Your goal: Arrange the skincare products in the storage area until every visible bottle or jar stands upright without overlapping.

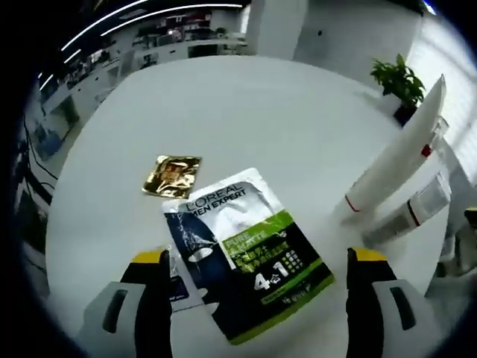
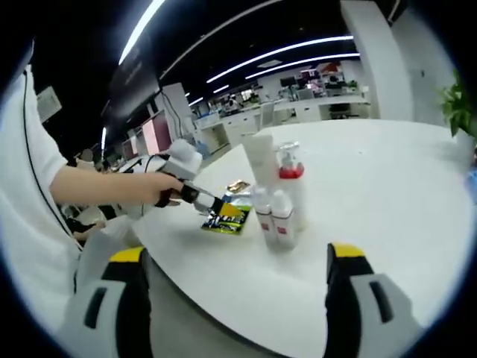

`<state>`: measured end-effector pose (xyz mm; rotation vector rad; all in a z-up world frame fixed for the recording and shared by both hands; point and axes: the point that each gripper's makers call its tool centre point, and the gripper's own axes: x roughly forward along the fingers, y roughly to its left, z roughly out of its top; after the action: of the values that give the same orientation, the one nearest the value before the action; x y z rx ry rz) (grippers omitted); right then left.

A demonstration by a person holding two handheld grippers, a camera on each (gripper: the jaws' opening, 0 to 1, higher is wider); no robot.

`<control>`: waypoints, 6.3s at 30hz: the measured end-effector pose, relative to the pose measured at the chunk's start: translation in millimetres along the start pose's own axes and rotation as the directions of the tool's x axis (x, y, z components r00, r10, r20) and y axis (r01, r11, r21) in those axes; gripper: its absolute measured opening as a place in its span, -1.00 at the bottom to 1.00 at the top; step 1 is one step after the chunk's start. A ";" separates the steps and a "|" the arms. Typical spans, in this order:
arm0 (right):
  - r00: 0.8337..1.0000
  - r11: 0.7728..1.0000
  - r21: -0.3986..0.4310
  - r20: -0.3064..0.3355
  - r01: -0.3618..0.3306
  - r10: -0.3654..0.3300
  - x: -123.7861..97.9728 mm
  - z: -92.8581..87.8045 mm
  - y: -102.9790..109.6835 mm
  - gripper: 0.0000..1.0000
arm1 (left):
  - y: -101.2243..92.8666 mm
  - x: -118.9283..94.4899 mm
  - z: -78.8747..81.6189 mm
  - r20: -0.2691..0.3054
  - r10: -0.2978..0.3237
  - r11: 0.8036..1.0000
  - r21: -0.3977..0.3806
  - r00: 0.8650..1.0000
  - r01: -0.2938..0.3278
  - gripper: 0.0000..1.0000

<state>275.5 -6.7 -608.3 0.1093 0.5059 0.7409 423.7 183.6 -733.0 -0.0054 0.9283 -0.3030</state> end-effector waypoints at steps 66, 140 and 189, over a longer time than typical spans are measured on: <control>1.000 1.000 -0.026 -0.005 0.007 -0.007 -18.1 -2.5 9.5 0.99 | 14.4 -26.7 -2.1 0.196 0.082 0.993 -0.103 0.977 -0.063 -0.66; 0.910 0.866 0.343 0.328 -0.364 0.253 19.4 59.4 89.6 -0.98 | -157.4 -212.3 -37.2 0.285 -0.501 0.811 0.484 0.817 0.329 -0.16; 0.827 0.846 0.114 0.314 -0.521 0.467 -14.9 89.9 111.6 -0.45 | -166.1 -274.3 -17.0 0.291 -0.848 0.512 0.237 0.442 0.826 -1.00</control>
<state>240.0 72.9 -493.6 0.5411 0.2781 1.1683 214.3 97.8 -505.1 -0.4850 0.4485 -1.2444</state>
